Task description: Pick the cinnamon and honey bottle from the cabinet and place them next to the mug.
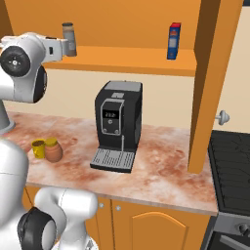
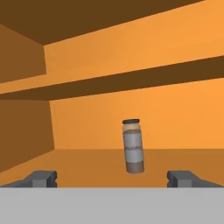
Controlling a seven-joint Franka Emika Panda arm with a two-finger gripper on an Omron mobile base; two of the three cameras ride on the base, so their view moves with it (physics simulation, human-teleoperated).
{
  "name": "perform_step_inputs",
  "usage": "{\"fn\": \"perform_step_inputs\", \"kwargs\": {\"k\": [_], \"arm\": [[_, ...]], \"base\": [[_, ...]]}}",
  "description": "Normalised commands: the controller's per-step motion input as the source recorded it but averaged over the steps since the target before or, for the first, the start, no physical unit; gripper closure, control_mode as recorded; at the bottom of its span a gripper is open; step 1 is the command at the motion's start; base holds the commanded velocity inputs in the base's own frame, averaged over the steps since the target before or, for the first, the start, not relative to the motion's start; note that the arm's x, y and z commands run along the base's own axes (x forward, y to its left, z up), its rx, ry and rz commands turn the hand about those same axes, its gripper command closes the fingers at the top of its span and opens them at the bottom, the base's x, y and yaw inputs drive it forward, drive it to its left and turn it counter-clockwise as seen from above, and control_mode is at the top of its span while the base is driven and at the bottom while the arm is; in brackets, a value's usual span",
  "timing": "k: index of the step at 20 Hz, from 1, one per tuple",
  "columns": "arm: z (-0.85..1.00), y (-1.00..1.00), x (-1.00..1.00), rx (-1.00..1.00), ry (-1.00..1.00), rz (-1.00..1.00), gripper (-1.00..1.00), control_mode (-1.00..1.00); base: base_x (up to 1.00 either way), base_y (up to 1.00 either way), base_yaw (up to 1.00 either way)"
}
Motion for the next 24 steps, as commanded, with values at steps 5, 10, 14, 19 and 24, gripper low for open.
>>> {"fn": "perform_step_inputs", "kwargs": {"k": [5, 10, 14, 19, 24], "arm": [[0.60, 0.00, 0.00, 0.00, 0.00, 0.00, -1.00, -1.00], [-0.14, -0.18, 0.00, 0.00, 0.00, 0.00, -1.00, -1.00], [-0.23, -0.51, 0.28, 0.00, 0.07, 0.00, -1.00, -1.00], [-0.22, -0.28, 0.37, 0.00, 0.17, 0.00, -1.00, -1.00], [-0.03, -0.01, 0.23, 0.00, 0.08, 0.00, -1.00, -1.00]], "base": [[0.00, 0.00, 0.00], [0.00, 0.00, 0.00], [0.00, 0.00, 0.00], [0.00, 0.00, 0.00], [0.00, 0.00, 0.00]]}}
